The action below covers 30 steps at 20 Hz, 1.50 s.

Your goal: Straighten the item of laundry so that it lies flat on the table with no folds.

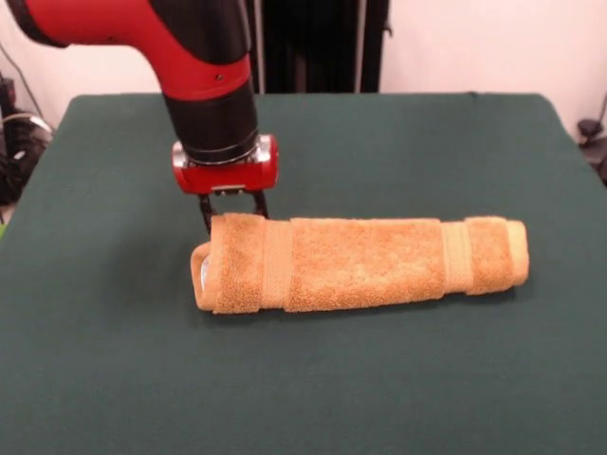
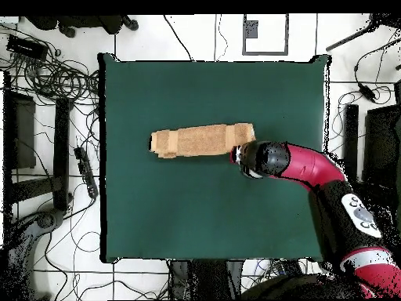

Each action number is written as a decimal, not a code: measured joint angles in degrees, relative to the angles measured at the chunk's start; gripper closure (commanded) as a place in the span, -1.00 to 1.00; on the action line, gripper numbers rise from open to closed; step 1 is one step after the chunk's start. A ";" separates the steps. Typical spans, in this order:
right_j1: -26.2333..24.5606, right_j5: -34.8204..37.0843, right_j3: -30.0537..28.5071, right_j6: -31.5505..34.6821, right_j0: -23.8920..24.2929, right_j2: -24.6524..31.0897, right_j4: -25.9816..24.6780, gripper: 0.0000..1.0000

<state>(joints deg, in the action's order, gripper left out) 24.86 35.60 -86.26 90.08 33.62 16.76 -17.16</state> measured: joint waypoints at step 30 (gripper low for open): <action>-5.97 12.07 14.13 -8.31 6.94 10.93 -1.84 -1.00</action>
<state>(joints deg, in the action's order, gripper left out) 18.89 47.67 -72.13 81.77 40.55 27.69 -19.01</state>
